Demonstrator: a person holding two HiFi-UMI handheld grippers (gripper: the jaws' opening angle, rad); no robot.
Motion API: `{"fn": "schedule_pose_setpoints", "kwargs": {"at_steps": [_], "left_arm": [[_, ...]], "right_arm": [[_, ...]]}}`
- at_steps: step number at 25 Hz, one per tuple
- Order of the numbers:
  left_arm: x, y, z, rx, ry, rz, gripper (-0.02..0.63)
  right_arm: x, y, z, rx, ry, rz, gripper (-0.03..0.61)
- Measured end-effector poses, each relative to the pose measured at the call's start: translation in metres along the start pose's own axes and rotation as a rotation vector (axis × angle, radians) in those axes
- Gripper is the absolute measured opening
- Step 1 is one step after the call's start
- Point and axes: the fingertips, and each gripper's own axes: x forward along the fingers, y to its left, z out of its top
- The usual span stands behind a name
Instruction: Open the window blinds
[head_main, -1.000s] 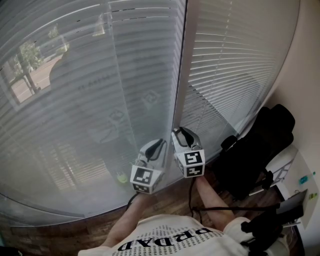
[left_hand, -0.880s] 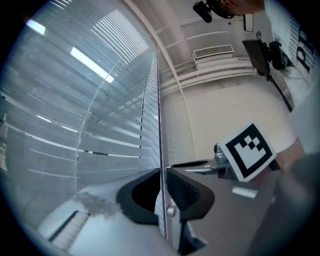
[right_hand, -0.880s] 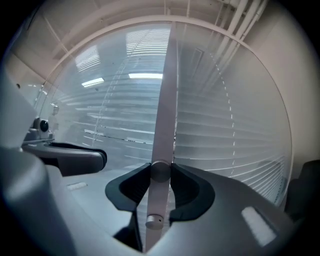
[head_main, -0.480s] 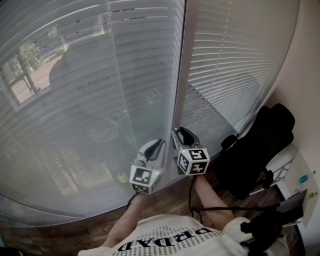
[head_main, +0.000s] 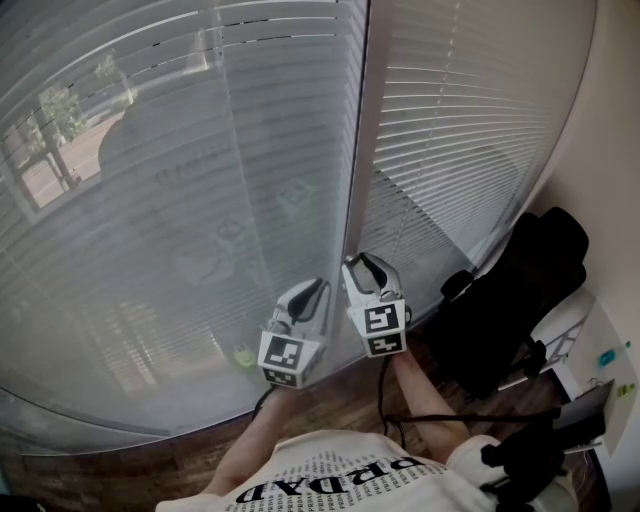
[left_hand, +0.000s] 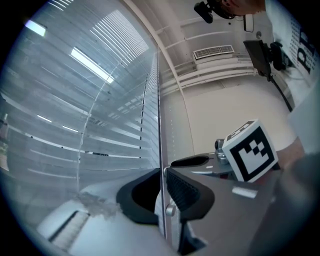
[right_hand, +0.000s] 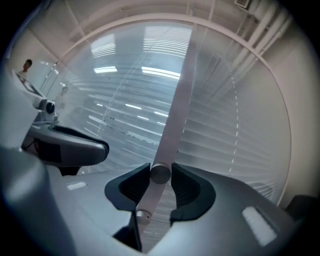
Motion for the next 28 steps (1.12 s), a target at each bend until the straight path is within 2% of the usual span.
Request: {"fn": "schedule_pose_setpoints", "kwargs": {"at_steps": [6,8,10,14,17,23,28], "left_arm": [[0.001,-0.001,0.002,0.0,-0.005,-0.001,0.031],[0.001,-0.002,0.002,0.0,-0.005,-0.002,0.031],[0.001,-0.003,0.002,0.002,-0.005,-0.003,0.031],[0.0,-0.002,0.002,0.004,-0.003,0.003,0.031],[0.0,-0.003,0.002,0.001,-0.002,0.002,0.031],[-0.001,-0.004,0.002,0.003,-0.003,0.001,0.031],[-0.002,-0.002,0.001,0.005,-0.001,0.005,0.031]], "right_arm": [[0.005,0.009,0.003,-0.457,0.04,-0.043,0.152],[0.007,0.008,-0.003,-0.53,0.067,-0.057,0.152],[0.009,0.007,-0.008,-0.56,0.083,-0.057,0.148],[0.009,0.008,-0.008,-0.581,0.069,-0.051,0.134],[0.008,0.007,-0.008,-0.554,0.061,-0.042,0.133],[0.008,0.005,-0.007,-0.334,0.039,-0.016,0.132],[0.008,0.004,-0.006,-0.202,0.021,-0.006,0.132]]}}
